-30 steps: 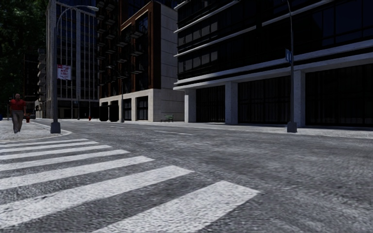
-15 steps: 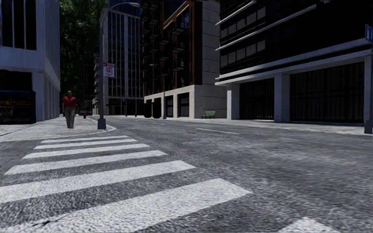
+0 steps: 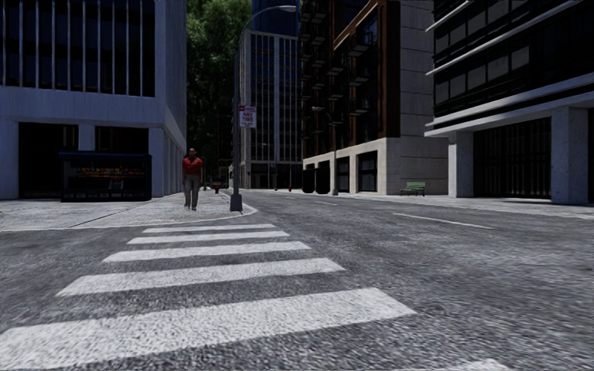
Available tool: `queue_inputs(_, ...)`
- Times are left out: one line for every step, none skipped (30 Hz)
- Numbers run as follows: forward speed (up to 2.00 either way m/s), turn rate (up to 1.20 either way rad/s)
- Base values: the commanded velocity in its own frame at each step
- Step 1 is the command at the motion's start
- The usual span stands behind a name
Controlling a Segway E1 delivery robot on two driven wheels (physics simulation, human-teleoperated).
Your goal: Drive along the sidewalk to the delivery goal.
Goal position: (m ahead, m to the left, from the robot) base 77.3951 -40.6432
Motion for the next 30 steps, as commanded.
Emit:
queue_inputs(1.49,0.00)
queue_inputs(1.49,0.00)
queue_inputs(1.49,0.00)
queue_inputs(1.49,0.00)
queue_inputs(1.49,0.00)
queue_inputs(1.49,0.00)
queue_inputs(1.49,0.00)
queue_inputs(1.49,0.00)
queue_inputs(1.49,0.00)
queue_inputs(1.49,0.00)
queue_inputs(1.49,0.00)
queue_inputs(1.50,0.00)
queue_inputs(2.00,0.00)
queue_inputs(2.00,0.00)
queue_inputs(2.00,0.00)
queue_inputs(2.00,0.00)
queue_inputs(2.00,0.00)
queue_inputs(2.00,0.00)
queue_inputs(2.00,0.10)
queue_inputs(2.00,0.20)
queue_inputs(2.00,0.20)
queue_inputs(2.00,0.23)
queue_inputs(2.00,0.28)
queue_inputs(2.00,0.31)
queue_inputs(2.00,0.35)
queue_inputs(2.00,0.36)
queue_inputs(2.00,0.36)
queue_inputs(2.00,0.37)
queue_inputs(2.00,0.37)
queue_inputs(2.00,0.37)
